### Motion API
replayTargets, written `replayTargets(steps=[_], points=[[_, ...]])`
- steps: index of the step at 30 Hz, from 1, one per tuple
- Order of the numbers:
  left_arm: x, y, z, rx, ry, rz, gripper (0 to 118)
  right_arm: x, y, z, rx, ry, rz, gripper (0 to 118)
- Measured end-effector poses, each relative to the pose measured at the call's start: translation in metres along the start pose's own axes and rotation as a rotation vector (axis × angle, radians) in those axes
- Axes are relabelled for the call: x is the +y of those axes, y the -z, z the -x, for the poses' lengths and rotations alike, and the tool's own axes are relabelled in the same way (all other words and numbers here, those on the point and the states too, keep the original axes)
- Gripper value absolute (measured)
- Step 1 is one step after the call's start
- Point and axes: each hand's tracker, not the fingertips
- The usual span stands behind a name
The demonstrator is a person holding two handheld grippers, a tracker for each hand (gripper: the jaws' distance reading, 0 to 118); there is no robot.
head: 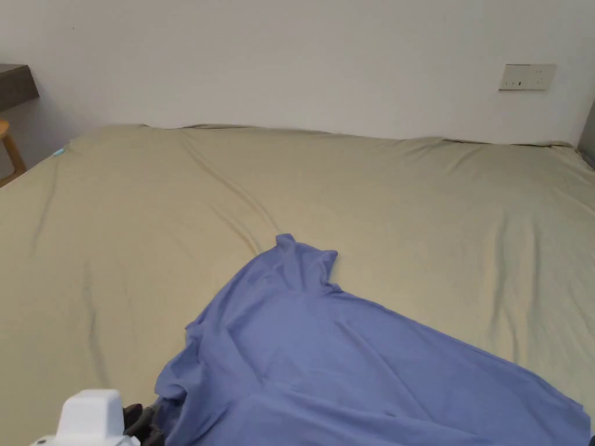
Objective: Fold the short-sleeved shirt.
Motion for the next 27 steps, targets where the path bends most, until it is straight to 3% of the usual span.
replayTargets(steps=[1, 2, 4, 6, 10, 11, 12, 14, 15, 16, 17, 18, 19, 20, 21, 23, 24, 25, 27], points=[[0.008, 0.018, 0.008, 0.006, 0.036, 0.138, 99, 0.002, 0.0, -0.002, 0.007, 0.005, 0.0, 2], [0.011, 0.035, 0.015, 0.005, 0.081, 0.253, 118, 0.004, 0.0, -0.002, 0.007, 0.005, 0.0, 2], [0.007, 0.06, 0.024, 0.001, 0.24, 0.329, 105, 0.002, -0.001, -0.002, 0.004, -0.001, -0.002, 2], [0.007, 0.076, 0.025, 0.108, 0.366, 0.35, 106, 0.002, -0.001, -0.002, 0.004, -0.002, 0.002, 2], [0.009, 0.093, 0.022, -0.023, 0.309, 0.27, 105, -0.006, 0.002, -0.002, -0.009, -0.011, 0.04, 2], [0.006, 0.094, 0.021, -0.071, 0.298, 0.268, 102, -0.008, 0.003, -0.003, -0.006, -0.008, 0.056, 2], [0.004, 0.102, 0.02, -0.102, 0.305, 0.278, 84, -0.009, 0.004, -0.002, -0.003, -0.005, 0.067, 3], [0.0, 0.111, 0.021, -0.088, 0.313, 0.296, 77, -0.012, 0.005, -0.004, 0.0, -0.008, 0.083, 3], [-0.004, 0.113, 0.026, -0.087, 0.306, 0.285, 60, -0.013, 0.005, -0.005, -0.002, -0.011, 0.093, 3], [-0.002, 0.111, 0.029, -0.088, 0.258, 0.261, 30, -0.015, 0.005, -0.007, -0.004, -0.015, 0.107, 3], [0.0, 0.107, 0.034, -0.126, 0.19, 0.233, 12, -0.016, 0.007, -0.009, -0.01, -0.017, 0.128, 3], [0.001, 0.103, 0.037, -0.147, 0.134, 0.216, 10, -0.017, 0.009, -0.012, -0.005, -0.013, 0.168, 4], [0.001, 0.101, 0.039, -0.152, 0.118, 0.227, 10, -0.018, 0.014, -0.016, 0.014, -0.005, 0.232, 10], [0.001, 0.099, 0.041, -0.144, 0.126, 0.219, 10, -0.019, 0.021, -0.021, 0.048, 0.006, 0.308, 24], [0.002, 0.098, 0.043, -0.147, 0.124, 0.225, 10, -0.022, 0.028, -0.026, 0.074, 0.03, 0.399, 62], [0.003, 0.096, 0.042, -0.124, 0.141, 0.222, 10, -0.036, 0.044, -0.037, 0.069, 0.066, 0.548, 118], [0.002, 0.095, 0.042, -0.124, 0.147, 0.22, 10, -0.041, 0.045, -0.04, 0.104, 0.095, 0.533, 115], [0.002, 0.095, 0.042, -0.124, 0.154, 0.221, 10, -0.047, 0.046, -0.044, 0.057, 0.078, 0.577, 111], [0.001, 0.093, 0.034, -0.144, 0.135, 0.239, 10, -0.059, 0.056, -0.046, 0.038, 0.06, 0.64, 115]])
